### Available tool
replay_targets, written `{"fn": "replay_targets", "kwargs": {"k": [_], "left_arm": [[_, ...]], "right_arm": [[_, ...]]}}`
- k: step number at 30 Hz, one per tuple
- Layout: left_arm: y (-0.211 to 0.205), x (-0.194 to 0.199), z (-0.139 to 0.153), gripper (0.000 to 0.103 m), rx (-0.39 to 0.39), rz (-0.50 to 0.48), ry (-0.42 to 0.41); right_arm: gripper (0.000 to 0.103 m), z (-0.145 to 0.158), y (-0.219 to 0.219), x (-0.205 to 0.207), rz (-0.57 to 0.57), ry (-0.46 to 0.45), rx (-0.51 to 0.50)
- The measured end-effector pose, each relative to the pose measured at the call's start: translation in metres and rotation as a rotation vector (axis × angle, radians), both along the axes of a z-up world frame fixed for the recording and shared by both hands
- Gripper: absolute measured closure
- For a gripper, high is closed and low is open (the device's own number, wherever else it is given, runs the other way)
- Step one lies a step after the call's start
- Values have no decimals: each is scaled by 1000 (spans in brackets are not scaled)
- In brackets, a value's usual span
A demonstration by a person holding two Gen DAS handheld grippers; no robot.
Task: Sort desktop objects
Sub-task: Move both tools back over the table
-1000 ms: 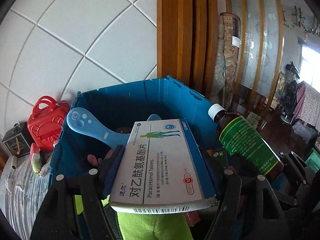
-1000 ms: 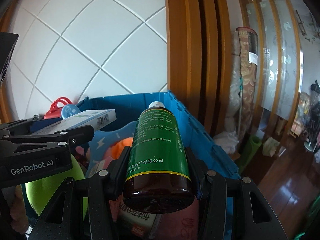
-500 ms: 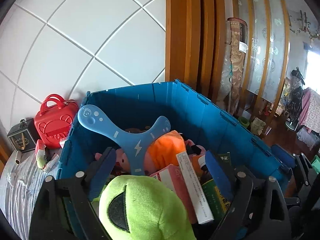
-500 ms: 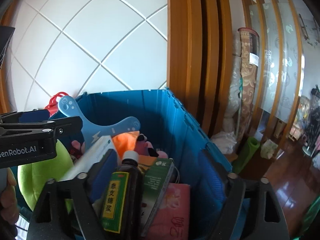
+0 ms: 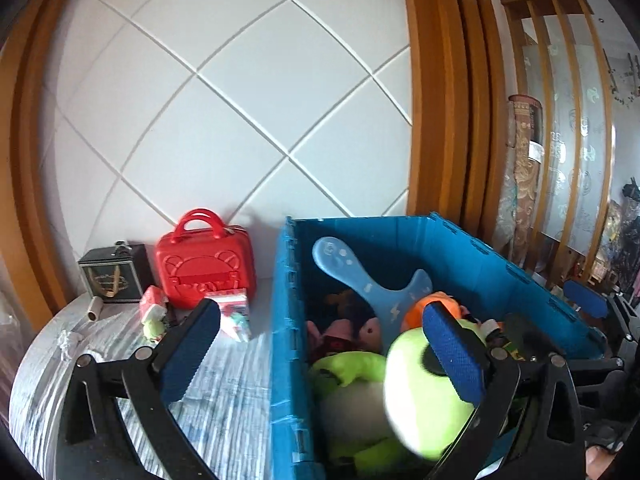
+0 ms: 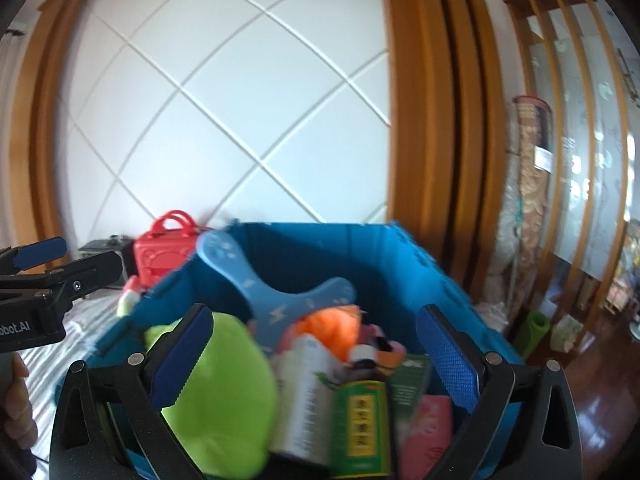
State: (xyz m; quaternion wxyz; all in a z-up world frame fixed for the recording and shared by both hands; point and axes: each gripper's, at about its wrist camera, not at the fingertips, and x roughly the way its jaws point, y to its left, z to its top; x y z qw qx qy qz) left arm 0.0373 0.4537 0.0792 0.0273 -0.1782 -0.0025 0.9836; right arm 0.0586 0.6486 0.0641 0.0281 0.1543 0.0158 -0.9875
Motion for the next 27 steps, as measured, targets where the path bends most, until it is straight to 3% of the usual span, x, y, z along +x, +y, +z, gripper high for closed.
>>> {"fn": "replay_targets", "kwargs": {"k": [6, 11, 20, 27], "left_arm": [[-95, 12, -10, 0, 26, 128, -13], [-191, 13, -29, 0, 57, 213, -48], [-382, -8, -73, 0, 57, 259, -169], [-460, -57, -119, 0, 98, 273, -328]], "right_arm": [[0, 8, -74, 2, 167, 37, -7], [0, 5, -148, 1, 234, 27, 1], [0, -6, -301, -18, 188, 10, 16], [0, -41, -360, -65, 115, -145, 39]]}}
